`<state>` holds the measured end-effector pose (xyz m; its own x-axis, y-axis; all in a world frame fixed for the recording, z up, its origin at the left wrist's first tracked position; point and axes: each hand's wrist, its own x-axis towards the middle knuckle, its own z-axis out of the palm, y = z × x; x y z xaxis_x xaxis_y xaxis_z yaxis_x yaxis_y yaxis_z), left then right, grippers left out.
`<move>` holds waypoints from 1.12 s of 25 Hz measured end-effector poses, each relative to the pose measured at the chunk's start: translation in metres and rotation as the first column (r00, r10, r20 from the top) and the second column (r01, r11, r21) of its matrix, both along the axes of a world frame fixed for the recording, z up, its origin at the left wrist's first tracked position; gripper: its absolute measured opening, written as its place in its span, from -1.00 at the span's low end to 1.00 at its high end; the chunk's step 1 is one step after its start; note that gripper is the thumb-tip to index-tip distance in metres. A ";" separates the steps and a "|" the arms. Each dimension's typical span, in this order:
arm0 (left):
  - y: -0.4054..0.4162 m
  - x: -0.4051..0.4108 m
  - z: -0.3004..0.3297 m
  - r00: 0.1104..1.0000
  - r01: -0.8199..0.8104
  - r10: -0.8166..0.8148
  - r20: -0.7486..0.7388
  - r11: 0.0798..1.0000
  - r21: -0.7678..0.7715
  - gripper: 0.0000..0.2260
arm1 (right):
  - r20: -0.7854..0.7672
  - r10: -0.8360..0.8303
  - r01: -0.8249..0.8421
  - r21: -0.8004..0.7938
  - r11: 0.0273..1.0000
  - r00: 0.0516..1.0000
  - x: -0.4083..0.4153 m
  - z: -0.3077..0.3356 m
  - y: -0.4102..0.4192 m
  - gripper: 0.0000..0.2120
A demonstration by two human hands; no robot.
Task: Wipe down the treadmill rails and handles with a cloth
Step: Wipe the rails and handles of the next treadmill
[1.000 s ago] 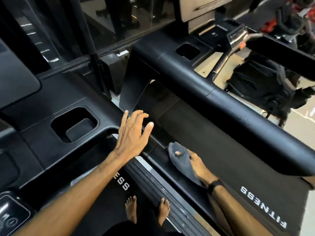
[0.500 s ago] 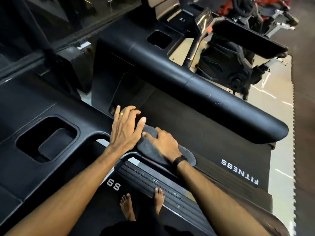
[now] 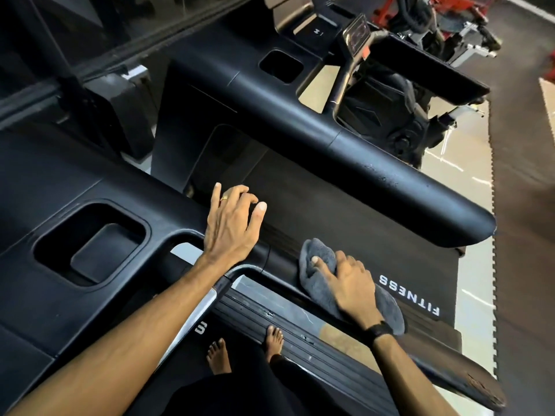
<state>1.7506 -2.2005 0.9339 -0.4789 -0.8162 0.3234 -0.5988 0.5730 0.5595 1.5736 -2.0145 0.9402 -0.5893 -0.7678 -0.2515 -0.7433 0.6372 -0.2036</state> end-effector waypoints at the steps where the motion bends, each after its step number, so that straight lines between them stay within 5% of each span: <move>1: 0.000 0.001 0.000 0.999 -0.012 0.013 -0.030 1.000 0.016 -0.58 | -0.100 0.018 -0.020 -0.023 1.000 0.995 0.014 0.004 0.002 -0.31; 3: 0.000 0.000 0.001 0.997 -0.032 0.034 -0.075 0.999 0.037 -0.58 | -0.215 0.038 -0.058 -0.085 0.995 0.976 0.037 0.005 -0.005 -0.35; 7: -0.001 -0.002 0.003 0.997 -0.021 0.025 -0.079 0.998 0.053 -0.58 | -0.190 0.122 -0.144 -0.106 0.984 0.974 0.074 0.012 -0.051 -0.39; 11: -0.007 -0.004 -0.001 0.999 -0.021 0.024 -0.041 0.996 0.084 -0.54 | 0.119 0.204 -0.201 -0.042 0.979 0.972 0.064 0.008 -0.107 -0.32; 14: -0.009 -0.006 0.000 0.999 -0.035 0.033 0.019 0.994 0.102 -0.50 | 0.525 0.125 -0.180 0.054 0.982 0.842 0.033 -0.019 -0.132 -0.36; 17: -0.007 -0.005 0.003 0.998 -0.023 0.017 0.054 0.995 0.100 -0.50 | 0.652 0.085 -0.209 0.116 0.971 0.754 0.004 -0.065 -0.138 -0.29; 21: -0.005 -0.007 0.005 0.995 -0.028 0.017 0.099 0.993 0.116 -0.49 | 0.645 0.203 -0.331 0.083 0.940 0.737 -0.025 -0.097 -0.110 -0.57; 24: -0.005 -0.005 0.006 0.993 -0.010 -0.003 0.121 0.994 0.106 -0.48 | 0.672 0.074 -0.220 0.135 0.966 0.737 -0.040 -0.068 -0.075 -0.79; 26: -0.003 -0.007 0.007 0.993 0.012 -0.024 0.117 0.995 0.100 -0.48 | 0.638 0.026 -0.170 0.166 0.971 0.769 -0.045 -0.046 -0.052 -0.68; 28: -0.001 -0.008 0.008 0.992 0.048 -0.056 0.118 0.997 0.065 -0.49 | 0.408 0.123 -0.195 0.138 0.971 0.905 -0.029 -0.011 -0.029 -0.49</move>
<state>1.7427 -2.2014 0.9420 -0.5531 -0.8060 0.2109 -0.6338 0.5714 0.5214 1.5445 -2.0435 0.9294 -0.2881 -0.7670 -0.5733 -0.7191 0.5686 -0.3994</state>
